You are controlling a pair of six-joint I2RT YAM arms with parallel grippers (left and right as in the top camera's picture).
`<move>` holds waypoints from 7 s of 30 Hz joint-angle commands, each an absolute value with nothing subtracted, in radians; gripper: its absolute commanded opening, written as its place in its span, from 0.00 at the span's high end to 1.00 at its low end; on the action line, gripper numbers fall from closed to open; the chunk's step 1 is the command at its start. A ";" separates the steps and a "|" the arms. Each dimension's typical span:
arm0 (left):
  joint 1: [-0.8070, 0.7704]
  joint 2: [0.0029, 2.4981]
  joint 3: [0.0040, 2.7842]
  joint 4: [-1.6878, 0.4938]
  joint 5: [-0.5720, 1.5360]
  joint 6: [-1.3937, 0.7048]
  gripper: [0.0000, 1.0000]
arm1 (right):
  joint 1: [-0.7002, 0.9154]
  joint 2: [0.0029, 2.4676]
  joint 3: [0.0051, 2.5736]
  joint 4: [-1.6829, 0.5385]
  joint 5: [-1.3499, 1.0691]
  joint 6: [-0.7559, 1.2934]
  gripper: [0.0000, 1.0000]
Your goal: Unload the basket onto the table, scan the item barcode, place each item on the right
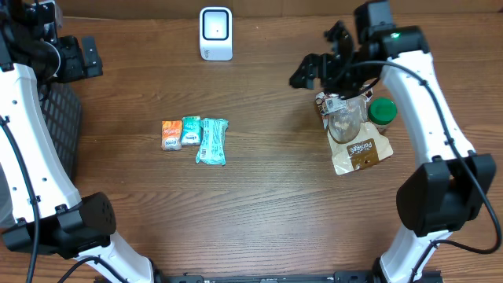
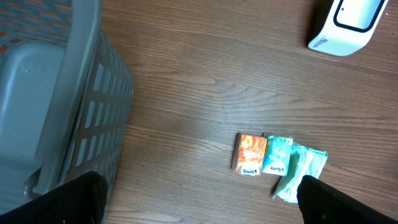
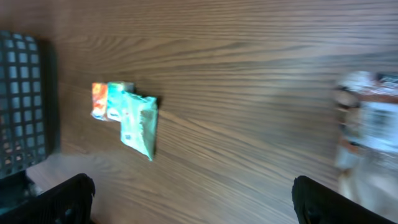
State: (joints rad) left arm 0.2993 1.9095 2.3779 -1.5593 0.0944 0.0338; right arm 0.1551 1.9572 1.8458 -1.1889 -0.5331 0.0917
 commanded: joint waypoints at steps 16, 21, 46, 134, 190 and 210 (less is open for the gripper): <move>0.301 1.893 2.397 -1.559 0.101 0.049 0.00 | 0.548 1.995 1.423 -0.498 -0.382 0.551 0.39; 0.301 1.893 2.397 -1.559 0.101 0.049 0.00 | 0.604 2.072 1.410 -0.382 -0.358 0.555 0.44; 0.301 1.893 2.397 -1.559 0.101 0.049 0.00 | 0.549 2.140 1.451 -0.323 -0.441 0.347 0.38; 0.301 1.893 2.397 -1.559 0.101 0.049 0.00 | 0.634 2.159 1.547 -0.466 0.306 0.000 0.96; 0.301 1.893 2.397 -1.559 0.101 0.049 0.01 | 0.585 2.119 1.644 -1.047 -0.265 0.402 0.91; 0.301 1.893 2.398 -1.559 0.101 0.049 0.00 | 0.484 2.119 1.612 -1.026 -0.181 0.354 0.94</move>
State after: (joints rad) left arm 0.2993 1.9095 2.3779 -1.5593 0.0944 0.0334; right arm 0.5045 2.1365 1.5734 -0.9890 -0.1352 0.4011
